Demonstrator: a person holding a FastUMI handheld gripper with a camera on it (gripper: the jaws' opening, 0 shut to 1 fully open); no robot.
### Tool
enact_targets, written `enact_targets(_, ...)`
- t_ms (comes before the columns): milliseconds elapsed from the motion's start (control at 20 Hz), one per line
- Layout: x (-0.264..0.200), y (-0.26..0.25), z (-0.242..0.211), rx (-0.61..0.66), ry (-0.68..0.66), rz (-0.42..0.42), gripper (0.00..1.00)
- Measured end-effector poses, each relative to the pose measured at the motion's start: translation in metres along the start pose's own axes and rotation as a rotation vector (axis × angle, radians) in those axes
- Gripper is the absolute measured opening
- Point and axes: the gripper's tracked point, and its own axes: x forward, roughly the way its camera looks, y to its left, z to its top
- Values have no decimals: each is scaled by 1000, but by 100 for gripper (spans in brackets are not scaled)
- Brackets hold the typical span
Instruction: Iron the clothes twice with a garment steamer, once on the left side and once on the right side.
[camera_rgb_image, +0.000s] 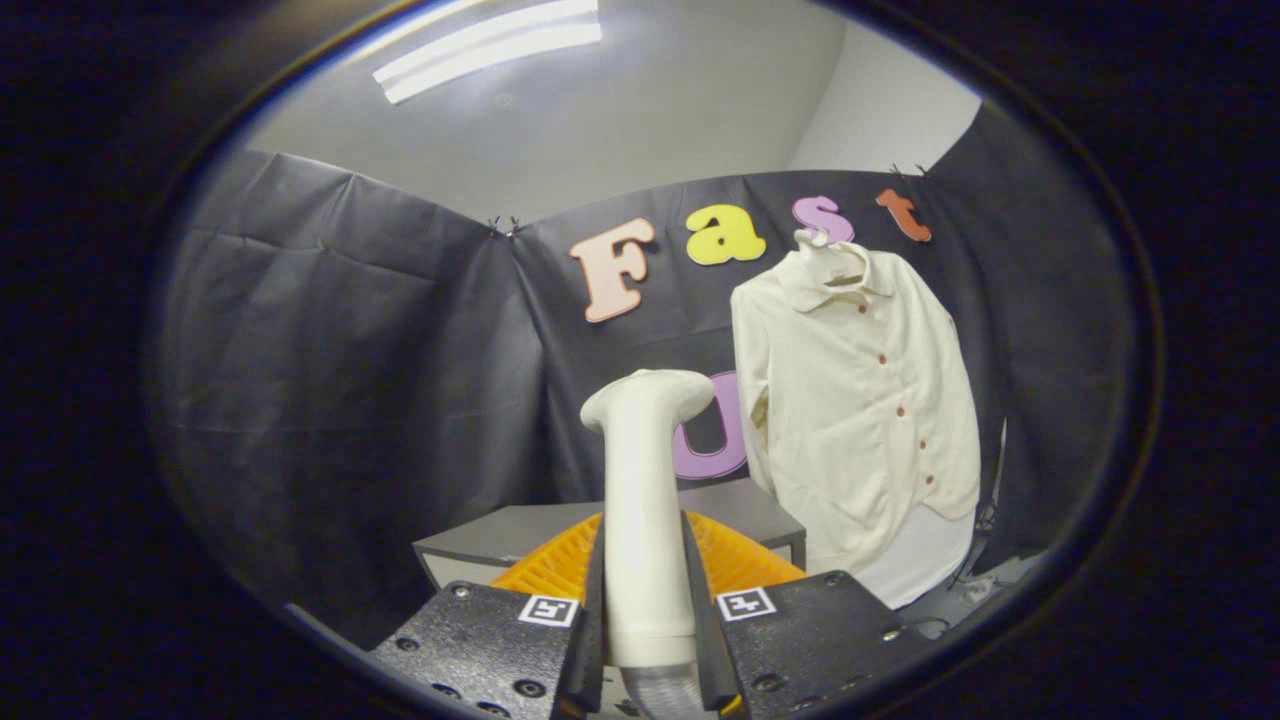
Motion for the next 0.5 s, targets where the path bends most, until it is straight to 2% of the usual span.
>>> enact_targets(100, -5, 19, 8, -42, -23, -2, 36)
enact_targets(250, -13, 44, 10, -41, -28, 25, 36)
enact_targets(500, -21, 52, 6, -15, -20, 8, 36)
